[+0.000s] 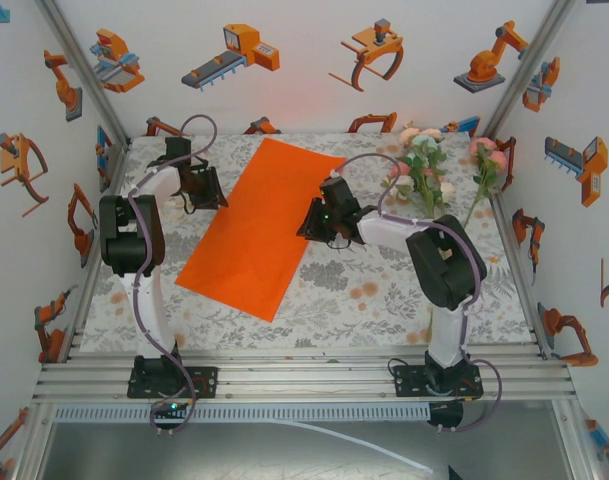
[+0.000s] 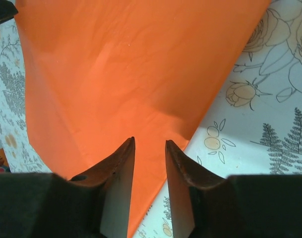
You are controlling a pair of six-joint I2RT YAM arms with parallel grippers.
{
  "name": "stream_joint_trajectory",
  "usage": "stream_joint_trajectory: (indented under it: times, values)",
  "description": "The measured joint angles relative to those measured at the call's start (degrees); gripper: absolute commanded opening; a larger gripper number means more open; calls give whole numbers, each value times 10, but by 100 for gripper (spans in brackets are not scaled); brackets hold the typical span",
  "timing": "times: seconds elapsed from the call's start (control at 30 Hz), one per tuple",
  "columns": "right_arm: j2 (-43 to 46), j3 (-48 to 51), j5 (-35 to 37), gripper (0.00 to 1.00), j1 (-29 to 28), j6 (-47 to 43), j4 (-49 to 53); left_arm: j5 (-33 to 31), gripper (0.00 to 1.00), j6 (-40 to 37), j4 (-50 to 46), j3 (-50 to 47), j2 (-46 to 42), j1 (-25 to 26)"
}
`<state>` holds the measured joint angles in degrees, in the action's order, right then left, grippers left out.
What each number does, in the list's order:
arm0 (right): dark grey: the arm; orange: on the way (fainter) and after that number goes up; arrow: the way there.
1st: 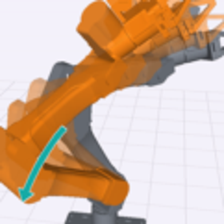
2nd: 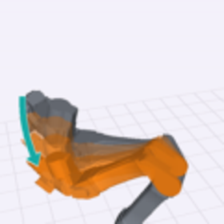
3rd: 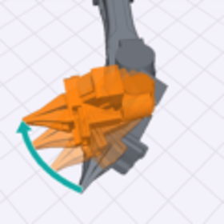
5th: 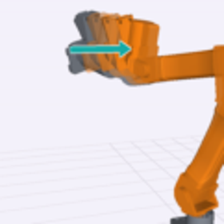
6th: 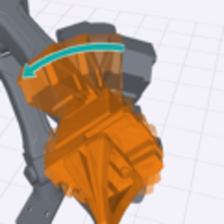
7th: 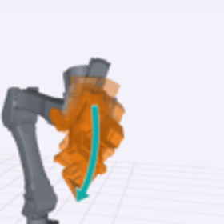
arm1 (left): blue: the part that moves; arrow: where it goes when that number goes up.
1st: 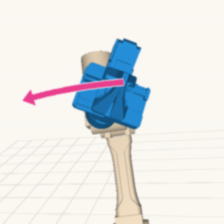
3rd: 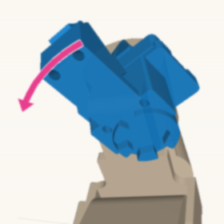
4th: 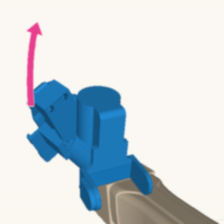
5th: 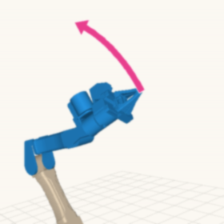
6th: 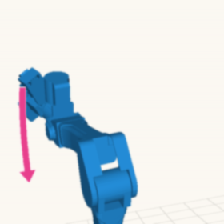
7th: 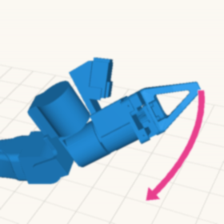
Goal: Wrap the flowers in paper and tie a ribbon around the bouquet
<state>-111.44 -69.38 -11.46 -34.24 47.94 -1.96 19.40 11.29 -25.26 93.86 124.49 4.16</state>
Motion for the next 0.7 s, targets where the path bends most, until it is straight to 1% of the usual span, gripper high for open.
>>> stream_joint_trajectory:
  times: [0.13,0.4,0.7]
  values:
    - [-13,-9,-2,31,0,0,0,7,28,0,-1,2,0,0]
    - [-28,-30,-4,30,0,-4,12,24,28,0,-3,5,0,0]
    - [-48,-46,-6,28,0,-16,13,80,33,9,-4,7,0,0]
